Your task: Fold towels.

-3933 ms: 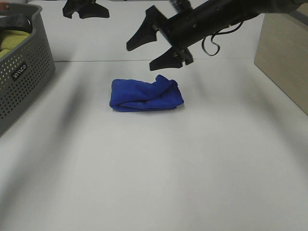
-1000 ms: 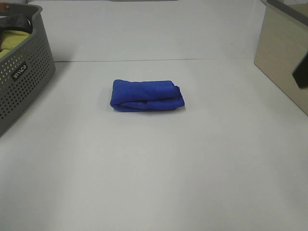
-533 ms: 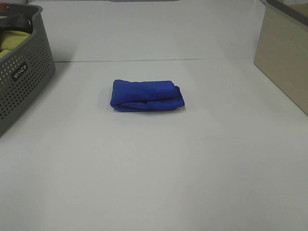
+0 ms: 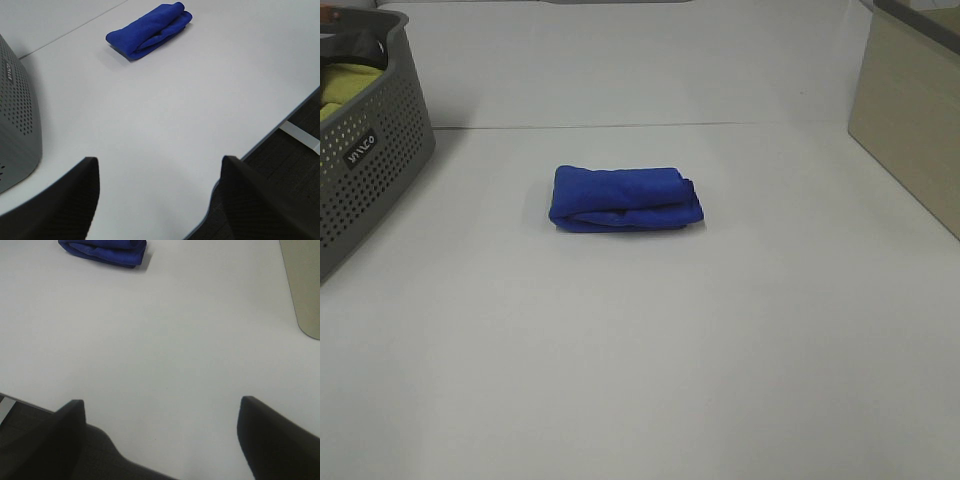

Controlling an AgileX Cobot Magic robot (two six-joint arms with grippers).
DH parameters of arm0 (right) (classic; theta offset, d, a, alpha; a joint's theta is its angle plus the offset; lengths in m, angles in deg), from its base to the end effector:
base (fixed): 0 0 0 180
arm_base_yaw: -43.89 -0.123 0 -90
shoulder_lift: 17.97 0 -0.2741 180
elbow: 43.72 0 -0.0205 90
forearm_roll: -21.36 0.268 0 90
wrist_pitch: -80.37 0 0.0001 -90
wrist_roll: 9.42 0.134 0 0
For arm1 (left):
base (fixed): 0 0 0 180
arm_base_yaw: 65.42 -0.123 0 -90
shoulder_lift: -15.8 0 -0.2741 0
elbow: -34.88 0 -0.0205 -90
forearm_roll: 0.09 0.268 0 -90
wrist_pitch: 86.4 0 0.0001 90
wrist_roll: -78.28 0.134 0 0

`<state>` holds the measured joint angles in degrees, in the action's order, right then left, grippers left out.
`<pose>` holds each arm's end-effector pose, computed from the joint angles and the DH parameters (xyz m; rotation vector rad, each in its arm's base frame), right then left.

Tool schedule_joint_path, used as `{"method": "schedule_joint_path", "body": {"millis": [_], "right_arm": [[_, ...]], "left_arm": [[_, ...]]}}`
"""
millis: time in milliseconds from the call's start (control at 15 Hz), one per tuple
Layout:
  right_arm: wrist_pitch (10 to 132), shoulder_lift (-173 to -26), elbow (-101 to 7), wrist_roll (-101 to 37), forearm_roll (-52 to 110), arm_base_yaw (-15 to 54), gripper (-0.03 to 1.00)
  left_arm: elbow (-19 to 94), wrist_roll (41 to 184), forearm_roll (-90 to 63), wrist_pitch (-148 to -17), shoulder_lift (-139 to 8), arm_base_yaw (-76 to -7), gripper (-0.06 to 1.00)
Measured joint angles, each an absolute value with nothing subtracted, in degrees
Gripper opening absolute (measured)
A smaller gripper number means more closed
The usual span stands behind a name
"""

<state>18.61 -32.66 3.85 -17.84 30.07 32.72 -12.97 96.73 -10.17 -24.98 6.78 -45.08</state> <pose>0.0680 0.0317 0.2615 -0.3669 2.1301 0.2139 0.0486 -0.0400 0.2675 0.6919 1.9400 -0.2317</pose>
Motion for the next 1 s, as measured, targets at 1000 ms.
{"method": "schedule_joint_path", "body": {"millis": [1000], "right_arm": [[18.72,-32.60,3.85,-17.90,30.07,33.69,0.78]], "left_arm": [[-12.97,96.90,-9.66,-25.32,6.78,-56.14,0.65]]}}
